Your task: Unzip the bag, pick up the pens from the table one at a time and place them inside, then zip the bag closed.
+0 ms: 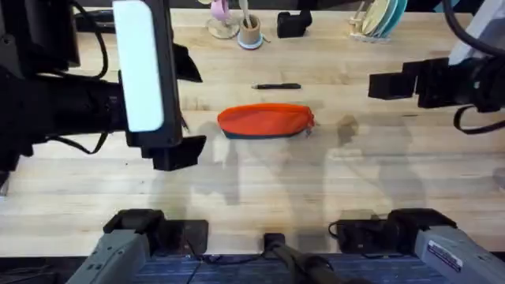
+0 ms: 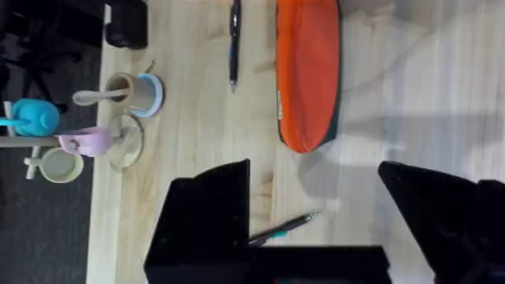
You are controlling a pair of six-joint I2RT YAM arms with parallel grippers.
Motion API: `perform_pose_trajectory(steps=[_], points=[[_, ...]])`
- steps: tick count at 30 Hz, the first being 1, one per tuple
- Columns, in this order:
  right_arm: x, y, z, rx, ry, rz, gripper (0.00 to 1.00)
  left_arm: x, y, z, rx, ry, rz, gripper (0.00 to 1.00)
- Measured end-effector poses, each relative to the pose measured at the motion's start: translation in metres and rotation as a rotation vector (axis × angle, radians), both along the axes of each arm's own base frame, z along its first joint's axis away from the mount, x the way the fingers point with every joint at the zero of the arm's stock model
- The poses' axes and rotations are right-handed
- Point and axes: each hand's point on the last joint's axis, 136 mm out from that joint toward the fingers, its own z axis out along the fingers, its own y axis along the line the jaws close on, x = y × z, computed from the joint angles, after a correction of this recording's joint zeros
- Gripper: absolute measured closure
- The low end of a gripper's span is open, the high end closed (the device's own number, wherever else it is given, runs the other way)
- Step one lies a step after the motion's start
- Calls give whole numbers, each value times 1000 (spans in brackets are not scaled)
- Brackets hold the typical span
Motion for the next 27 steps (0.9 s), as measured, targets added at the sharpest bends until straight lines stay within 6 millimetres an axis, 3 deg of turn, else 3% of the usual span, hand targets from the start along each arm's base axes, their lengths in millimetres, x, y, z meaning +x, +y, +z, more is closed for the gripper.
perform_pose_trajectory(steps=[9, 13, 27], points=[[0, 0, 0, 0, 0, 0, 5, 0, 4, -19, 27, 109, 7, 30], [0, 0, 0, 0, 0, 0, 4, 12, 4, -48, 26, 255, 6, 29], [0, 0, 0, 0, 0, 0, 4, 49, -9, -94, -66, 394, -29, 25]])
